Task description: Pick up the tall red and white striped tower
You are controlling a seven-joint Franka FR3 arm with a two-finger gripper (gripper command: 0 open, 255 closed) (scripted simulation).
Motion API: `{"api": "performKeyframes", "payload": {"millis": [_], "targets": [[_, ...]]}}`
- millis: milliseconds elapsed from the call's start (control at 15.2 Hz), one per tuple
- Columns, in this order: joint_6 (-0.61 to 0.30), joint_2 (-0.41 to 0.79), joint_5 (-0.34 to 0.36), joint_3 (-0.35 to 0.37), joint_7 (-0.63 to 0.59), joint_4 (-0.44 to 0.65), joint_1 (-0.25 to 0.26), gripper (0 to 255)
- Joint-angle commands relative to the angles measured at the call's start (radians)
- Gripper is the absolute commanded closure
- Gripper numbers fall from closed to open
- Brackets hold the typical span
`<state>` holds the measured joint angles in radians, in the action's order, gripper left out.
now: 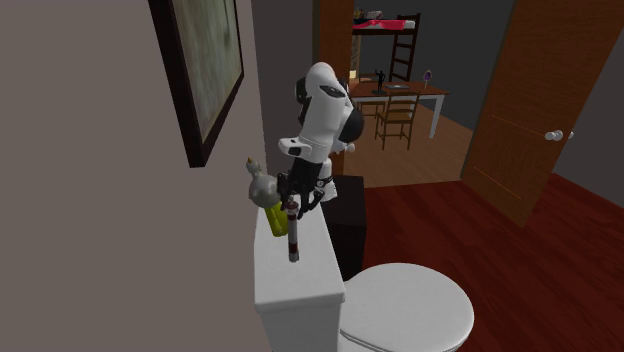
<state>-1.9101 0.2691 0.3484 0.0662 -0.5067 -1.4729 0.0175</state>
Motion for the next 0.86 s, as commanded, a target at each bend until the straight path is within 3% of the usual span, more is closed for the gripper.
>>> {"api": "performKeyframes", "payload": {"millis": [0,792], "targets": [[0.024,0.001,-0.002,0.001,0.007,0.025,0.001,255],[0.165,0.029,-0.011,0.003,0.048,0.200,0.009,255]]}}
